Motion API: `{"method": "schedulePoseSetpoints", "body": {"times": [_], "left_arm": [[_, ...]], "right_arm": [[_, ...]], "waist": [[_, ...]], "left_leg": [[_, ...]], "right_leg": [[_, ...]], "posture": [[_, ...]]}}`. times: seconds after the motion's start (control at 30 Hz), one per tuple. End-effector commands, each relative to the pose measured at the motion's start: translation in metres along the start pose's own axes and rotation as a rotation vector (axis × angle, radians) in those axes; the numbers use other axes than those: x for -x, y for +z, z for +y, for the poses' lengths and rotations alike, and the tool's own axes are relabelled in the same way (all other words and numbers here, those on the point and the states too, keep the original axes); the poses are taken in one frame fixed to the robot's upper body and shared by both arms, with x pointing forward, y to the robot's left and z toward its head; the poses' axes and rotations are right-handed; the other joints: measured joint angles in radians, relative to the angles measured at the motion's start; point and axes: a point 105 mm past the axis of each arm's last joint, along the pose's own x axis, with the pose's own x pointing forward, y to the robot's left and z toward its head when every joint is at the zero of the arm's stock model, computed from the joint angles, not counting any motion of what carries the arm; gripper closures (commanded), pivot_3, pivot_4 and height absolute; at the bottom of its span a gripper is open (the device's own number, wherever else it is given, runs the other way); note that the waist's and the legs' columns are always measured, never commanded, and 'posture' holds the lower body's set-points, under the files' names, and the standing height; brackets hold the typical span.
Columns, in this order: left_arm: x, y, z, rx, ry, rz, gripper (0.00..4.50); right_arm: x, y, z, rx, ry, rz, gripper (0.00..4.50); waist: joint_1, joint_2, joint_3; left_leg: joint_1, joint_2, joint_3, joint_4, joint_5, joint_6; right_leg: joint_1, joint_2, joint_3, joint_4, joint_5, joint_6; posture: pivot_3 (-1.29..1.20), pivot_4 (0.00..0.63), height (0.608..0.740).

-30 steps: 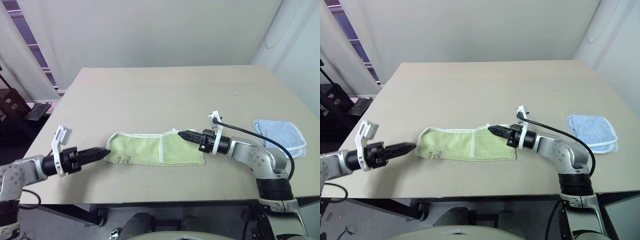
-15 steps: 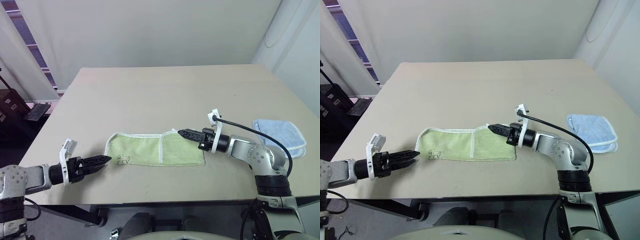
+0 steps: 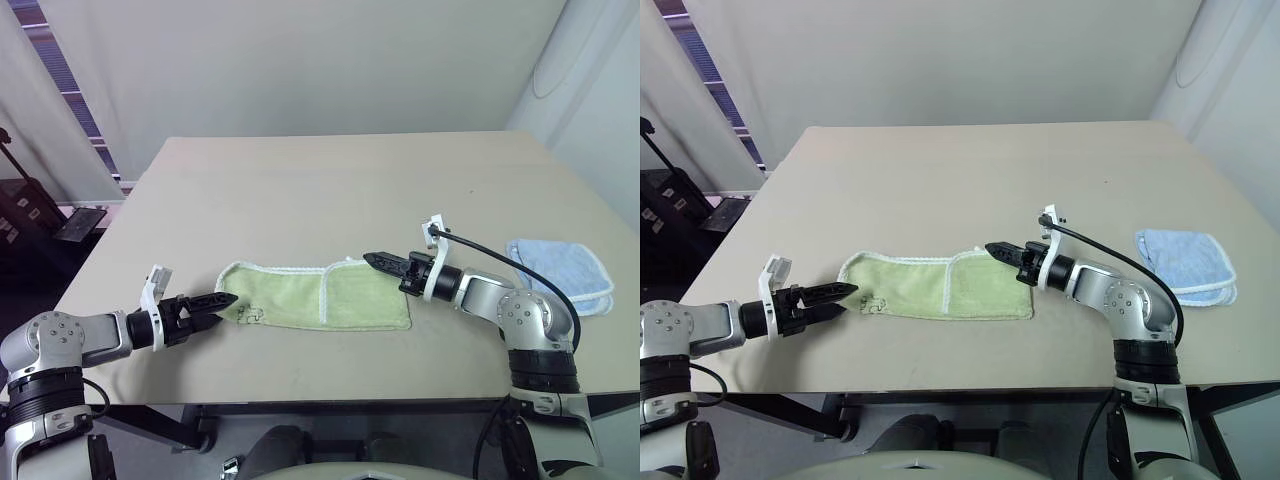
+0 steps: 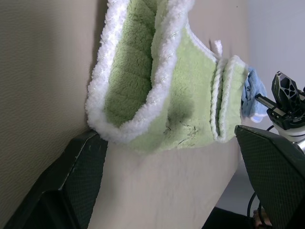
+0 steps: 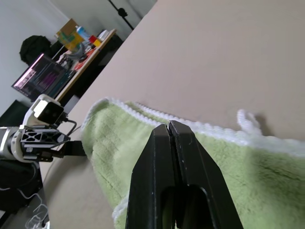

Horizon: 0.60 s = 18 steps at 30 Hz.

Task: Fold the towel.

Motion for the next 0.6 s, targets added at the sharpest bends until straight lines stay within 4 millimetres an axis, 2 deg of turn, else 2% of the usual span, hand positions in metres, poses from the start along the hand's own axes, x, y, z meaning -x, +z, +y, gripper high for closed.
{"method": "schedulePoseSetpoints", "body": {"times": [0.03,0.1,0.4,0.43,0.53,0.6], "left_arm": [[-0.002,0.009,0.001,-0.037,0.028,-0.025,0.42],[-0.002,0.009,0.002,-0.034,0.032,-0.025,0.93],[-0.003,0.017,0.002,-0.023,0.006,-0.056,4.30],[-0.003,0.018,0.001,-0.024,0.003,-0.058,4.45],[-0.002,0.023,-0.003,-0.064,-0.024,-0.080,4.45],[0.002,0.028,-0.017,-0.125,-0.074,-0.086,4.45]], "right_arm": [[0.001,0.013,0.002,-0.004,0.000,-0.050,4.50],[0.002,0.012,0.000,-0.013,-0.010,-0.050,4.50],[0.004,0.012,-0.006,-0.038,-0.046,-0.057,4.50],[0.004,0.012,-0.006,-0.036,-0.046,-0.056,4.50],[0.008,0.013,-0.005,-0.013,-0.046,-0.059,4.50],[0.015,0.016,-0.001,0.014,-0.026,-0.075,4.50]], "waist": [[0.005,0.000,0.000],[0.005,0.000,0.000],[0.004,0.000,0.000],[0.004,0.000,0.000],[0.003,0.000,0.000],[0.005,0.000,0.000]], "left_leg": [[0.000,0.000,0.000,0.000,0.000,0.000],[0.001,0.000,0.000,-0.001,0.000,0.000],[0.000,0.000,0.000,-0.006,0.001,-0.002],[0.000,0.000,0.000,-0.006,0.001,-0.002],[0.000,0.000,0.000,-0.006,0.001,-0.002],[0.000,0.000,0.000,-0.006,0.001,-0.002]], "right_leg": [[0.000,0.000,0.000,0.000,0.000,0.000],[0.000,0.000,0.000,0.000,0.000,-0.001],[-0.003,0.000,0.001,-0.002,0.002,0.003],[-0.003,0.000,0.001,-0.002,0.002,0.003],[-0.003,0.000,0.001,-0.002,0.002,0.003],[-0.003,0.000,0.001,-0.002,0.001,0.002]], "posture": [[0.00,0.000,0.740],[0.00,0.000,0.740],[0.00,0.000,0.740],[0.00,0.000,0.740],[0.00,0.000,0.740],[0.00,0.000,0.740]]}}
